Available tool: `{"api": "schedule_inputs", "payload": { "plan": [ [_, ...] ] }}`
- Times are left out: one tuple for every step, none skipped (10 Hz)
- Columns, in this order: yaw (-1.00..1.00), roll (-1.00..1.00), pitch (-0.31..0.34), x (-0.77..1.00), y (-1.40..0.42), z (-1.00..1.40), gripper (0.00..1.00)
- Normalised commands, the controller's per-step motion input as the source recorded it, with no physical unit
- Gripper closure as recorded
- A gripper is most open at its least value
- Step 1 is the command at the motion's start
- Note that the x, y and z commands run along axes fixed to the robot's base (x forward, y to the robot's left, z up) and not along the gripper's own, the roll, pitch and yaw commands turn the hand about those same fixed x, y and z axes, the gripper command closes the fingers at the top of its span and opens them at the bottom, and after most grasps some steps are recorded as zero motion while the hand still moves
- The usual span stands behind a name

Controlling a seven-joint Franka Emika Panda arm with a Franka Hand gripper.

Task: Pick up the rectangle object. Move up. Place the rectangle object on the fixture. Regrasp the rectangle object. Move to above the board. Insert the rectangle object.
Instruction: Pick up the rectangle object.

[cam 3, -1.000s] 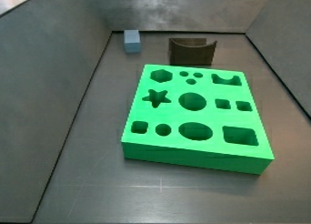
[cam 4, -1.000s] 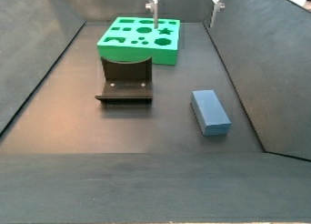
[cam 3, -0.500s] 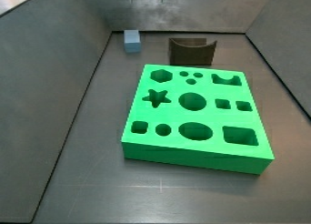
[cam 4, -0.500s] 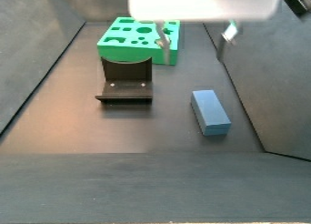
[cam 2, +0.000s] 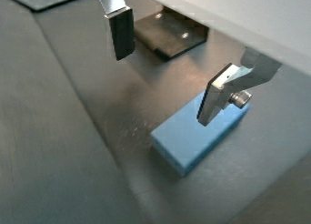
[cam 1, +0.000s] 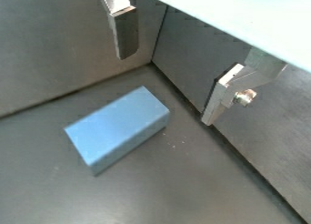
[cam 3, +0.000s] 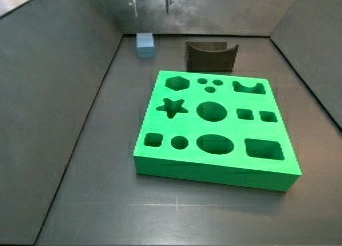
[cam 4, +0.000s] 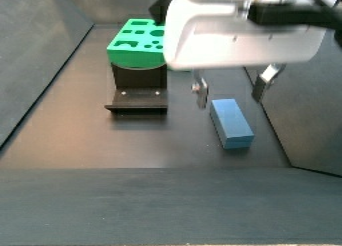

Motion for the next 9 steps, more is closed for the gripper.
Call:
{"api": "schedule_inputs", "payload": {
  "plan": [
    [0.07,0.06,-0.053,0.27,0.03,-1.0,0.0],
    [0.01,0.09,-0.009,0.22,0.0,-1.0,0.0],
    [-0.16,0.15,-0.004,0.11,-0.08,-1.0,0.0],
    [-0.58,0.16,-0.003,0.0,-0.08,-0.95,0.0],
    [-0.64,0.13,0.0,-0.09,0.0,-0.92,0.0],
    [-0.57,0.13,0.0,-0.29,0.0,-0.91,0.0],
    [-0.47,0.15,-0.016,-0.37,0.0,-0.88,0.0],
    [-0.41,0.15,-0.027,-0.43,0.0,-0.89,0.0],
    [-0.3,0.13,-0.039,-0.51,0.01,-0.95,0.0]
  ]
}}
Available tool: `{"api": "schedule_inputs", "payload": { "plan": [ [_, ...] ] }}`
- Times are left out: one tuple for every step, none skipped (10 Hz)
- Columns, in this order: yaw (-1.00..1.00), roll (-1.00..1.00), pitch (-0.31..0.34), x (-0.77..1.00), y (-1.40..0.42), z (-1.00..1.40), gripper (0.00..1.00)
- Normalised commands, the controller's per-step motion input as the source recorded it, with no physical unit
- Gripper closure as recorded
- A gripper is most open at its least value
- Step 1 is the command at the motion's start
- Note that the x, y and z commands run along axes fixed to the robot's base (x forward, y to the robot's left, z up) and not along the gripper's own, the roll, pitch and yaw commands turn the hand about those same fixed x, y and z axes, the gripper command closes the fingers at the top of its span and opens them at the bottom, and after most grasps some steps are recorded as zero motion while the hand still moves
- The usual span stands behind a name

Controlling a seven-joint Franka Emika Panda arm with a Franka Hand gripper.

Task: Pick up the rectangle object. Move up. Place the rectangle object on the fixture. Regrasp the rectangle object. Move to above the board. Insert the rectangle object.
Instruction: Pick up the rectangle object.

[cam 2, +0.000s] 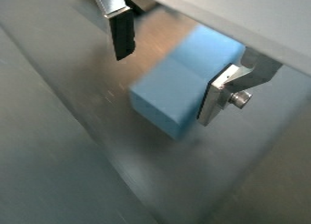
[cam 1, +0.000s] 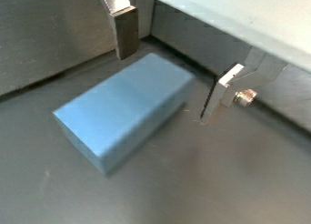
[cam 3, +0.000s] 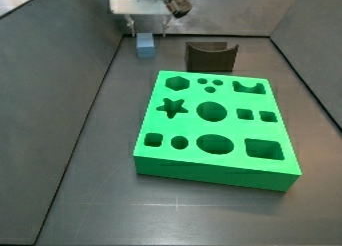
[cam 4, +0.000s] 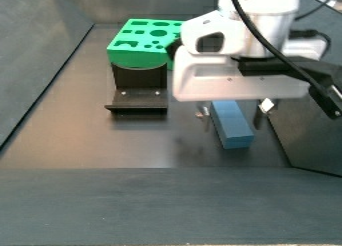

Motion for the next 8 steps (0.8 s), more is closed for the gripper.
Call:
{"api": "schedule_inputs", "payload": {
  "plan": [
    [-0.08,0.11,-0.074,-0.68,0.13,-0.99,0.0],
    [0.0,0.08,-0.089,-0.73,0.14,-1.0,0.0],
    [-0.03,0.04,-0.067,-0.59,0.06,-1.0,0.0],
    [0.0,0.12,-0.207,-0.06,0.04,-0.79,0.0],
    [0.0,0.0,0.049,0.03,0.0,-0.01,0.0],
    [0.0,-0.03,0.0,0.0,0.03,0.0,0.0],
    [0.0,0.0,0.0,0.0,0.0,0.0,0.0],
    [0.0,0.0,0.0,0.0,0.0,0.0,1.0]
  ]
}}
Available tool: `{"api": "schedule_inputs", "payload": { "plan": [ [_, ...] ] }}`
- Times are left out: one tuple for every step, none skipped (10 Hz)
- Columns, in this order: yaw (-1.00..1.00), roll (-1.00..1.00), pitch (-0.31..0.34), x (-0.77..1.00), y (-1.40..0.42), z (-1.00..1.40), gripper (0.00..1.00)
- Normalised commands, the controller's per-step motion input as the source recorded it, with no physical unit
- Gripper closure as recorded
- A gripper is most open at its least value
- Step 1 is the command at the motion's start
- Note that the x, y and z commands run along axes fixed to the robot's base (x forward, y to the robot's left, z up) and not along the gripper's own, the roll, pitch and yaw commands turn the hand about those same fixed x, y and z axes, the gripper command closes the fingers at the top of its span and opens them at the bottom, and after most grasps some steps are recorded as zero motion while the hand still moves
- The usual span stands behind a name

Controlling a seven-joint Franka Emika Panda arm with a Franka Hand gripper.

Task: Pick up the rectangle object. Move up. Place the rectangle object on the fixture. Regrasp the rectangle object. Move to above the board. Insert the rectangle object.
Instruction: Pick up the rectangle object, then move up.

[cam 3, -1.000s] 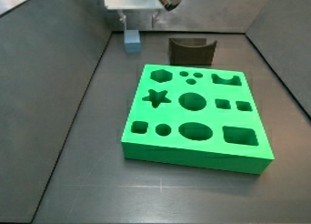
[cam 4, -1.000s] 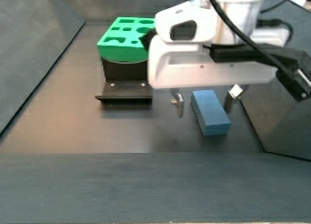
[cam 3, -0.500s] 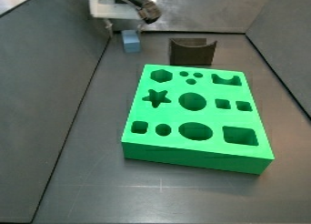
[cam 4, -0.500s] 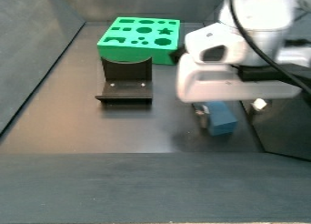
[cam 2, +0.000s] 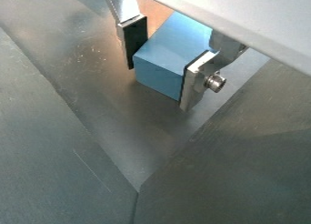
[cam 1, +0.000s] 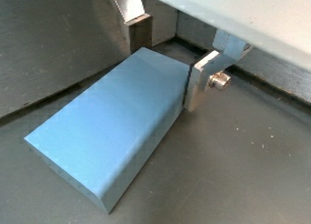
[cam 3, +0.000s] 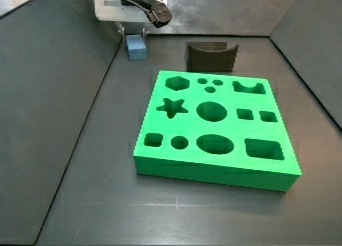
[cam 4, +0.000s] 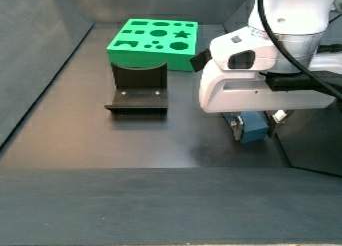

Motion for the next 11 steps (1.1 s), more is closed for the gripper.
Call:
{"api": "schedule_inputs", "payload": {
  "plan": [
    [0.0,0.0,0.0,0.0,0.0,0.0,1.0],
    [0.0,0.0,0.0,0.0,0.0,0.0,1.0],
    [0.0,0.0,0.0,0.0,0.0,0.0,1.0],
    [0.0,0.0,0.0,0.0,0.0,0.0,1.0],
    [0.0,0.0,0.0,0.0,0.0,0.0,1.0],
    [0.0,0.0,0.0,0.0,0.0,0.0,1.0],
    [0.0,0.0,0.0,0.0,0.0,0.0,1.0],
    [0.0,0.0,0.0,0.0,0.0,0.0,1.0],
    [0.0,0.0,0.0,0.0,0.0,0.0,1.0],
    [0.0,0.0,0.0,0.0,0.0,0.0,1.0],
    [0.0,0.0,0.0,0.0,0.0,0.83,1.0]
  ]
}}
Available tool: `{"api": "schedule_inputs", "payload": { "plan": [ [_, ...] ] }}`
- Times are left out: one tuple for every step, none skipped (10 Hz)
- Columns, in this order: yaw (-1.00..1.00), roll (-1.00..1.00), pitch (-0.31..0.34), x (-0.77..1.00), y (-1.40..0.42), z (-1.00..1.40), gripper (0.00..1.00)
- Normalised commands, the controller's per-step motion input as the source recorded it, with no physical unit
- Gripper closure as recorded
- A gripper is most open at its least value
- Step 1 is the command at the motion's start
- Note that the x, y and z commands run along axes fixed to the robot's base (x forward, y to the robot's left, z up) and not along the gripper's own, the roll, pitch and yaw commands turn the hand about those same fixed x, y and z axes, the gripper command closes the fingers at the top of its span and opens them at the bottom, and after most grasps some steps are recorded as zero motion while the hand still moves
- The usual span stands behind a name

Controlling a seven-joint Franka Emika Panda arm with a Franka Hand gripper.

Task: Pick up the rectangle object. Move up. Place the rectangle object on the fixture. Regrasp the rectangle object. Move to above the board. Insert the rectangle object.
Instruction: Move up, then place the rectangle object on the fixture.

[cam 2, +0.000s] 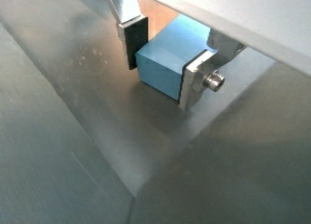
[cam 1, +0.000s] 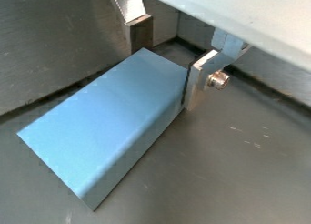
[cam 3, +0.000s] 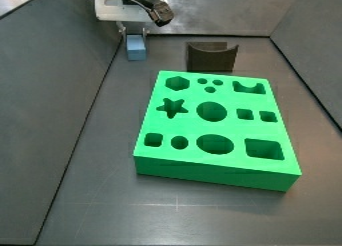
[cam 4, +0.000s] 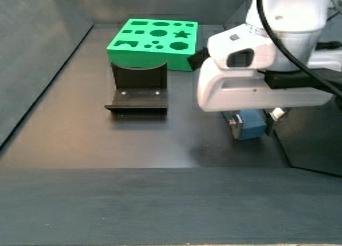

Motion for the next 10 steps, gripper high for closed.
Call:
{"api": "schedule_inputs", "payload": {
  "plan": [
    [0.0,0.0,-0.034,0.07,-0.04,0.87,1.0],
    [-0.01,0.01,-0.008,0.04,-0.05,0.81,1.0],
    [-0.01,0.04,0.022,0.01,-0.02,0.66,1.0],
    [-0.02,0.07,0.049,-0.01,-0.01,0.49,1.0],
    [-0.03,0.09,0.068,-0.02,-0.01,0.37,1.0],
    [-0.02,0.11,0.082,-0.02,-0.01,0.27,1.0],
    [0.0,0.0,0.0,0.0,0.0,1.0,1.0],
    [0.03,0.02,-0.005,0.0,0.0,1.0,1.0],
    [0.02,0.02,0.02,-0.01,0.0,1.0,1.0],
    [0.01,0.04,0.041,-0.02,0.0,1.0,1.0]
  ]
}}
